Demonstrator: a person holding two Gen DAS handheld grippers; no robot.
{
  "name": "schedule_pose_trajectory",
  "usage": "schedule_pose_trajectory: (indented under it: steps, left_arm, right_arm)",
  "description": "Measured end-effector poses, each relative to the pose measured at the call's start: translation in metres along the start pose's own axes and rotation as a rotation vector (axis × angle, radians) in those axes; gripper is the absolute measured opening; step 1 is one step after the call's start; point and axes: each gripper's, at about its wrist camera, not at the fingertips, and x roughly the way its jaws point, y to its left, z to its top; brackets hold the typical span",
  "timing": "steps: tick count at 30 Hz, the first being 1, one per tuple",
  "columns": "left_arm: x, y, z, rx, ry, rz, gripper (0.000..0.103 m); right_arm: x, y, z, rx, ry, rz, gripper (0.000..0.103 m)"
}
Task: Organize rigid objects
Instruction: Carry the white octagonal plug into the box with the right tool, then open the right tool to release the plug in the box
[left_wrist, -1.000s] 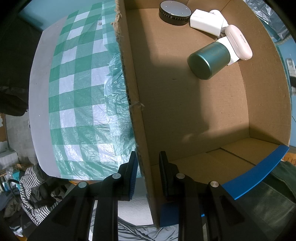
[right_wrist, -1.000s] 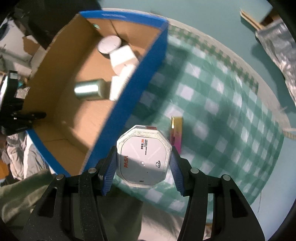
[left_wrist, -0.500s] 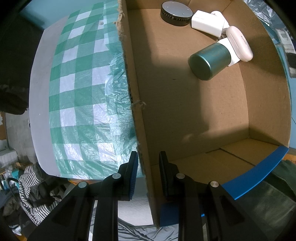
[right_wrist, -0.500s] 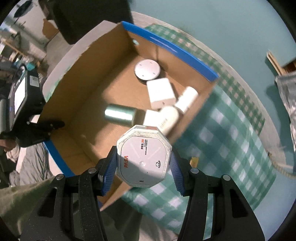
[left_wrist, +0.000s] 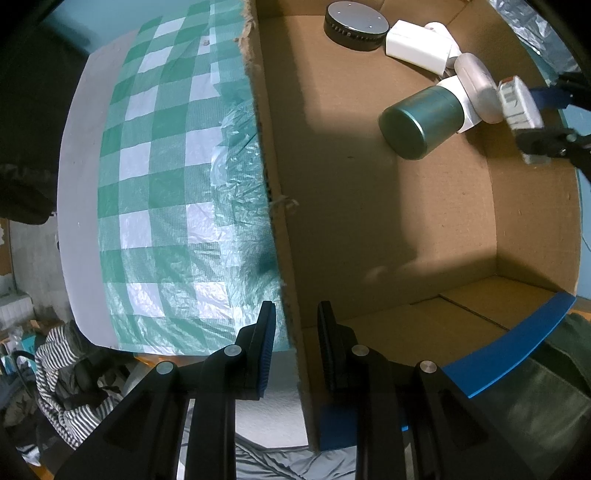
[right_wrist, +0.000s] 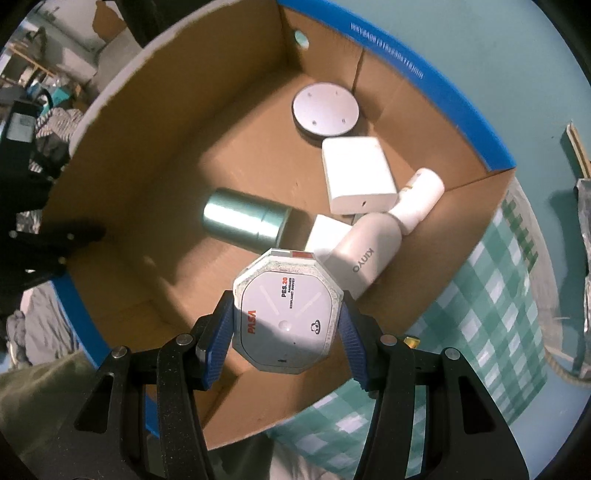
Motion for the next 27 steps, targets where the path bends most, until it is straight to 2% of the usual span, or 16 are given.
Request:
schedule_pose_trajectory:
  steps: [14,18,27]
  left_arm:
    - [0.003,-0.003,0.002,-0.002,0.010,0.011,0.023]
    - [0.003,-0.003,0.001,-0.003,0.009,0.013,0.023]
    - [0.004,-0.008,0.001,-0.005,0.012,0.014,0.023]
  right_arm:
    - [0.000,-0.003,0.000,-0.007,-0.011,-0.013,0.055]
    - [-0.008,-0.008,-0.002,0.021,-0.037,0.021,0.055]
    - [-0.036,-0.019,-0.010,0.057,-0.098,0.025,0.056]
